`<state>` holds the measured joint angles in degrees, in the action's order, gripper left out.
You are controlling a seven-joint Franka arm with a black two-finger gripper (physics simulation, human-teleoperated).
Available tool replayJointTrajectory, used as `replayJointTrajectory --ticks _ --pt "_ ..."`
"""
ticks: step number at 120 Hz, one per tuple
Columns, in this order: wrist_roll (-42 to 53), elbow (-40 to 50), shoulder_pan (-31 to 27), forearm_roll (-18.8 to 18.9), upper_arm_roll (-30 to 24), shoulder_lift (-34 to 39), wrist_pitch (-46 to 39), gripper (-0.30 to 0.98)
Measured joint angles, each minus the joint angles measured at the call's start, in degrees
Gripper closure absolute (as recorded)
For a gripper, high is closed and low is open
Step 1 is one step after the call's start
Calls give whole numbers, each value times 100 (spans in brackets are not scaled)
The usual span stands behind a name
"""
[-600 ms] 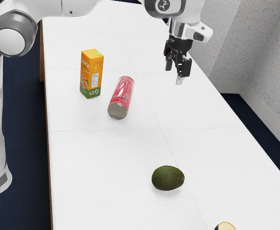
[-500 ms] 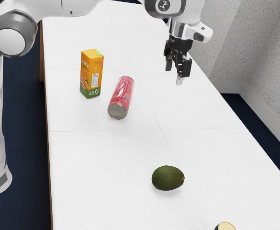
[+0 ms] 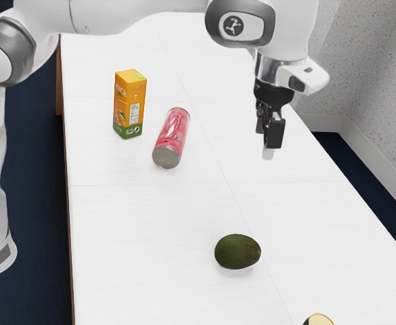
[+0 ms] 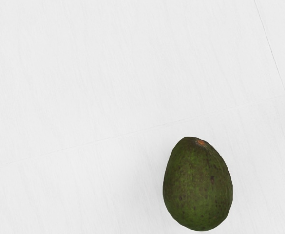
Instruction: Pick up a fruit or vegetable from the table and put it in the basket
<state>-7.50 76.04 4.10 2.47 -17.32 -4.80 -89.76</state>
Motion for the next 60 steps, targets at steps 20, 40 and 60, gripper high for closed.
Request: replayJointTrajectory --ticks 20,40,60 --pt "-7 -1 -231 47 -10 -34 -2 0" --pt "-13 1 243 84 -34 -33 -1 0" --pt "-19 235 315 93 -31 8 -39 0"
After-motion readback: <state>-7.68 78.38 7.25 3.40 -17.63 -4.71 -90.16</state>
